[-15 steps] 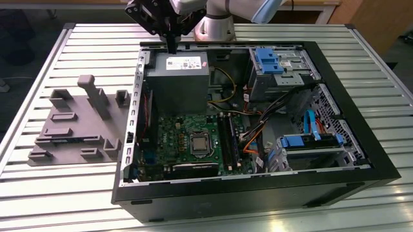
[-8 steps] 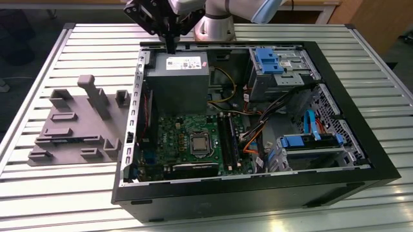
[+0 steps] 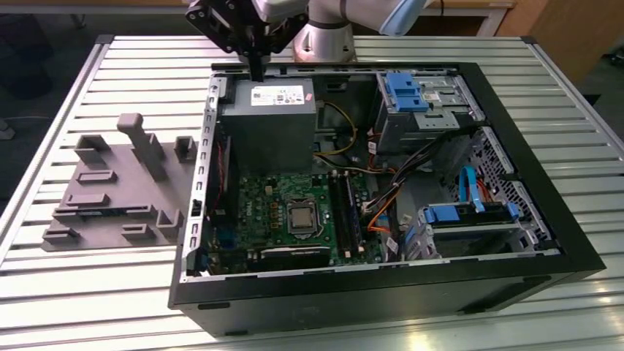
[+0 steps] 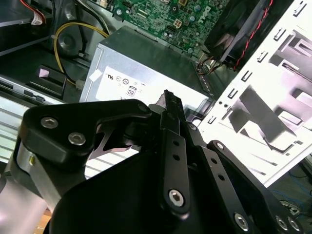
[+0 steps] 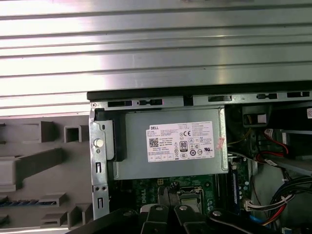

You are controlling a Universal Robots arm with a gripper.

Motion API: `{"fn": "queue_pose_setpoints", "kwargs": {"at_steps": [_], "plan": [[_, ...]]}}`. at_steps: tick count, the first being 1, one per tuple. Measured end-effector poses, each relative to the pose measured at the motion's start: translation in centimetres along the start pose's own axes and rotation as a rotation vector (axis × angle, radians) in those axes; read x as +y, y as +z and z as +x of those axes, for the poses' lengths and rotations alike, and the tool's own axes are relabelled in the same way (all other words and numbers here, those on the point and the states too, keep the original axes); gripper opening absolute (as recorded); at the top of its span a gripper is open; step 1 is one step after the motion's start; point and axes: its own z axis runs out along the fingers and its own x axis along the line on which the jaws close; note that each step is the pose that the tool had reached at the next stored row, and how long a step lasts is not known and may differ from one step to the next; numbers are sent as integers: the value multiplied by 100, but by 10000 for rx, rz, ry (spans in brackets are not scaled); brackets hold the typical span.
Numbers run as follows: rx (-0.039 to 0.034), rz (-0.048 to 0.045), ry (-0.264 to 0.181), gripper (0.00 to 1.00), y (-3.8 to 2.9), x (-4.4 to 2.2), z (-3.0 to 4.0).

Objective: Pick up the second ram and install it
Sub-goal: 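Reach for the second ram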

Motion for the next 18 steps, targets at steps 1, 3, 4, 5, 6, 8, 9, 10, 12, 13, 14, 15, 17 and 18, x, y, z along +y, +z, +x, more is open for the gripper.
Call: {"fn": "queue_pose_setpoints", "kwargs": {"at_steps": [1, 3, 4, 5, 6, 8, 9, 10, 12, 13, 14, 15, 17, 18], "plan": [[0, 0, 0, 11, 0, 0, 2], [0, 1, 0, 11, 0, -1, 7], [0, 1, 0, 11, 0, -1, 9], [0, 1, 0, 11, 0, -1, 12], [1, 1, 1, 11, 0, -1, 16], [0, 1, 0, 11, -1, -2, 26], [1, 1, 1, 11, -1, -2, 32], [0, 1, 0, 11, -1, -3, 36], [0, 0, 0, 11, 0, -4, 47], [0, 0, 0, 11, 0, -5, 54], [1, 1, 1, 11, -1, -5, 62], [0, 1, 1, 11, -1, -6, 70], [0, 0, 0, 11, -1, -6, 85], [0, 0, 0, 11, -1, -7, 92]]}}
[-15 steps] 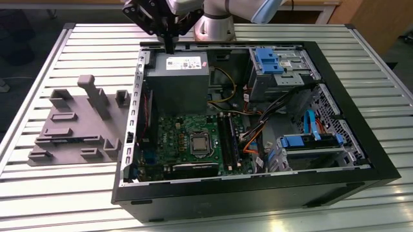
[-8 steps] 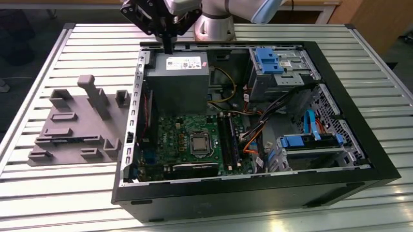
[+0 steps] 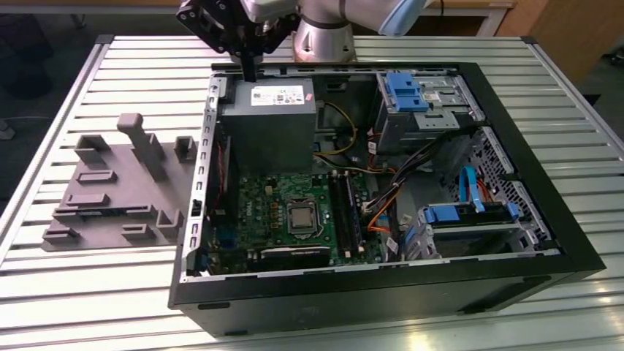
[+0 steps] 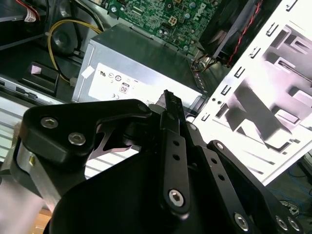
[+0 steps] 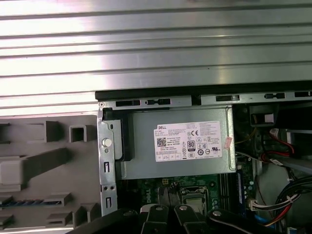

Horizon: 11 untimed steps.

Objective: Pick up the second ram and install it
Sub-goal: 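Reach for the second ram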

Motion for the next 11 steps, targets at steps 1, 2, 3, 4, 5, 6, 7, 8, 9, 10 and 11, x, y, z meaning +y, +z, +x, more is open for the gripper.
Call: {"fn": "queue_pose_setpoints", "kwargs": {"at_steps": [1, 2, 3, 4, 5, 6, 7, 8, 9, 10, 11], "plan": [[0, 0, 0, 11, -1, -1, 8], [0, 0, 0, 11, 0, -1, 16], [0, 0, 0, 11, -1, -2, 23], [0, 0, 0, 11, 0, -2, 29], [0, 0, 0, 11, -1, -2, 36], [0, 0, 0, 11, -1, -3, 42], [0, 0, 0, 11, -1, -3, 49], [0, 0, 0, 11, -1, -4, 54], [0, 0, -1, 11, -1, -5, 60], [0, 0, 0, 11, -1, -5, 66], [0, 0, 0, 11, -1, -5, 71]]}}
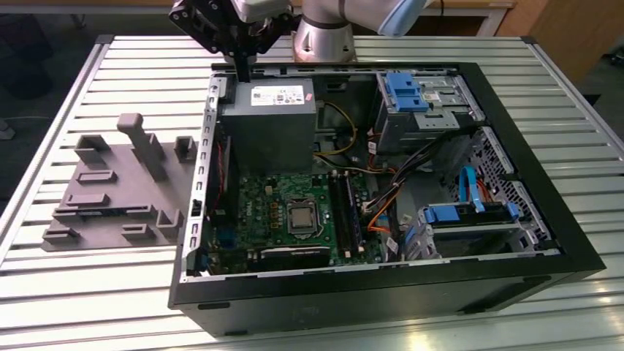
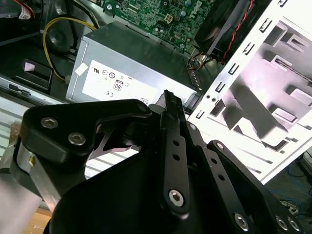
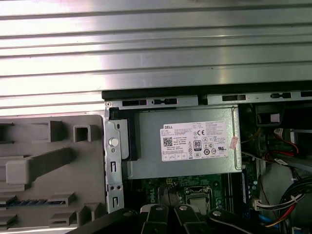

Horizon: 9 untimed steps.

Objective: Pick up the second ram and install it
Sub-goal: 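Reach for the second ram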

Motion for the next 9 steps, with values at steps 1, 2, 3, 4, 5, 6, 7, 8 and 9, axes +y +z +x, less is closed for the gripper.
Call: {"fn": "queue_pose_setpoints", "kwargs": {"at_steps": [1, 2, 3, 4, 5, 6, 7, 8, 9], "plan": [[0, 0, 0, 11, 0, -1, 6], [0, 0, 0, 11, 0, -1, 11], [0, 0, 0, 11, 0, -1, 17], [0, 0, 0, 11, 0, -2, 22], [0, 0, 0, 11, 0, -2, 28], [0, 0, 0, 11, 0, -2, 33], [0, 0, 0, 11, 0, -3, 37], [0, -1, 0, 11, 0, -3, 43], [0, 0, 0, 11, 0, -4, 48]]}}
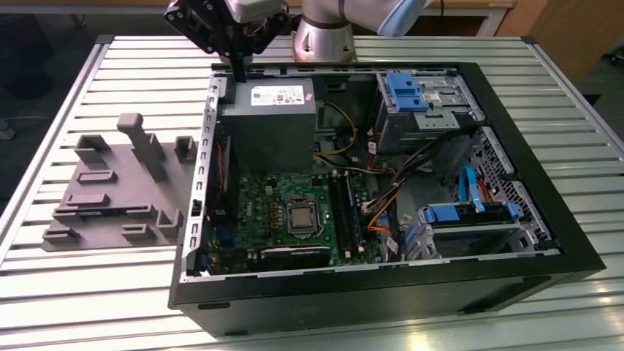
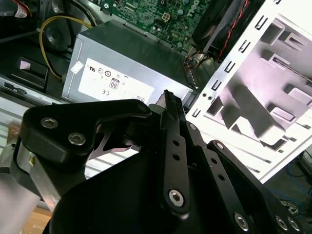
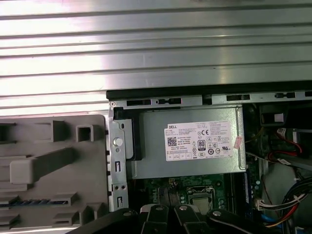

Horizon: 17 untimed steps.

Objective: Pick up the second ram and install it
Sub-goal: 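Reach for the second ram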

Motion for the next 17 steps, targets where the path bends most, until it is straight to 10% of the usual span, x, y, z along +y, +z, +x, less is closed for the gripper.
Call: {"fn": "queue_pose_setpoints", "kwargs": {"at_steps": [17], "plan": [[0, 0, 0, 11, 0, -7, 89]]}}
